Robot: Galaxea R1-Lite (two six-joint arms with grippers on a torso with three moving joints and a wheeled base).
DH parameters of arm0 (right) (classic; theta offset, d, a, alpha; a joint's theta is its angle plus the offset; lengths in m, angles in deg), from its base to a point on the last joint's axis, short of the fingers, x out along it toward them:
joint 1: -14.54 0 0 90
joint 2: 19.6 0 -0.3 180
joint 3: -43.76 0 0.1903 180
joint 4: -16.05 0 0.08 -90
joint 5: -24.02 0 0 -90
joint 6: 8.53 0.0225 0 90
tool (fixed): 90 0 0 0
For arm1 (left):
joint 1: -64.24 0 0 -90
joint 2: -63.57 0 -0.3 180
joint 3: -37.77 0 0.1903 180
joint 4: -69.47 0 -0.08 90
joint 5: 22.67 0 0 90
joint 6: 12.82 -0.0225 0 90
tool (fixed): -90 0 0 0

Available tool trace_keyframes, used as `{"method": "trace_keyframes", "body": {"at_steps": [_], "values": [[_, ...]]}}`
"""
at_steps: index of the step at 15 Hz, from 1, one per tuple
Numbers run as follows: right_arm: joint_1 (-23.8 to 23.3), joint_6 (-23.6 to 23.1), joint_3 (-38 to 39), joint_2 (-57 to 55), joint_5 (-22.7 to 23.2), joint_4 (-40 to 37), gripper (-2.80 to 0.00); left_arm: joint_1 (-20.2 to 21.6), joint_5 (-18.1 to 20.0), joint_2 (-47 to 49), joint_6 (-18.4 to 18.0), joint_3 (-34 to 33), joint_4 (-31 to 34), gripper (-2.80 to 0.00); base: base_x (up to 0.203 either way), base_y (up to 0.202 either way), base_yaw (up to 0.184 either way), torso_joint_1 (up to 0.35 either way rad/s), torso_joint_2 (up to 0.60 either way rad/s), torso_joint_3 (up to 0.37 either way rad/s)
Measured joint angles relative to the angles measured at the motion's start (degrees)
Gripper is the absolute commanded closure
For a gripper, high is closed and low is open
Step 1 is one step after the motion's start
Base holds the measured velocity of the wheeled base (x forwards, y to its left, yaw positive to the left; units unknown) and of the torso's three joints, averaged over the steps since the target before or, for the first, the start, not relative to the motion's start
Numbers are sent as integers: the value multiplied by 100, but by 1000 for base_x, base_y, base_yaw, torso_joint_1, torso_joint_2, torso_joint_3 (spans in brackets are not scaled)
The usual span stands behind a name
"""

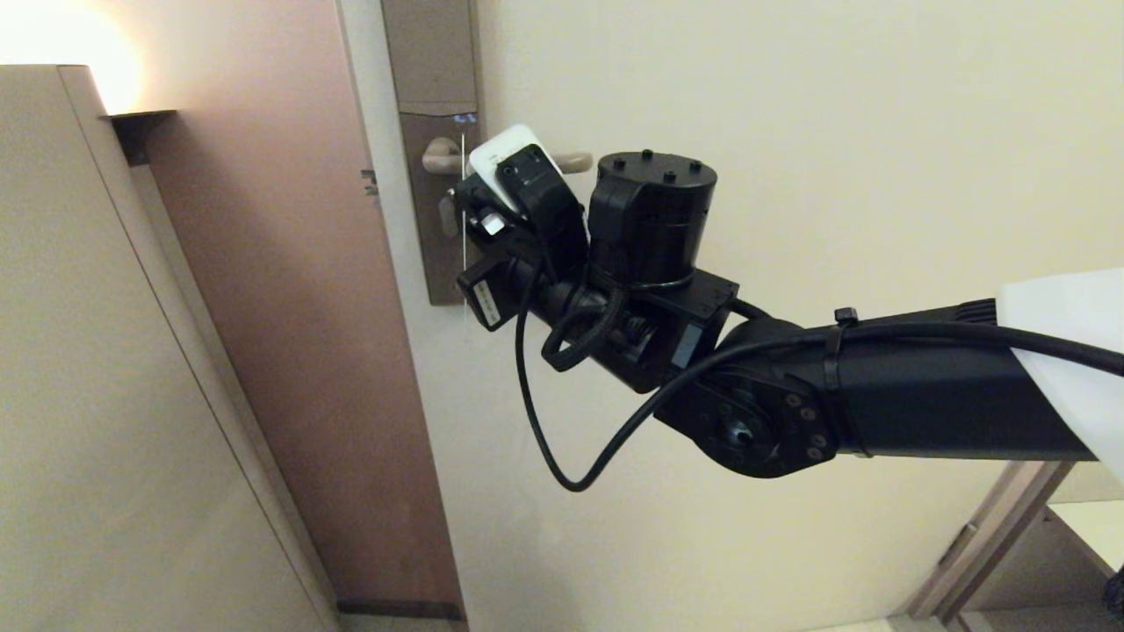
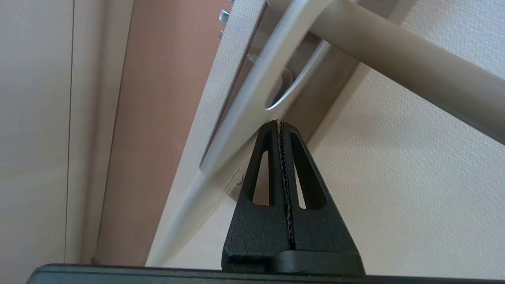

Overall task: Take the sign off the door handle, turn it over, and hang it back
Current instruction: Hang the sign back with the other side facing out

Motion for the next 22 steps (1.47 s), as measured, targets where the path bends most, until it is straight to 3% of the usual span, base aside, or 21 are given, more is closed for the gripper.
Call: {"method": "trace_keyframes", "body": {"at_steps": [22], "values": [[253, 21, 393, 379, 22, 9, 0, 0, 0, 0, 0, 0, 2, 0, 0, 0, 0, 0, 0, 0]]}}
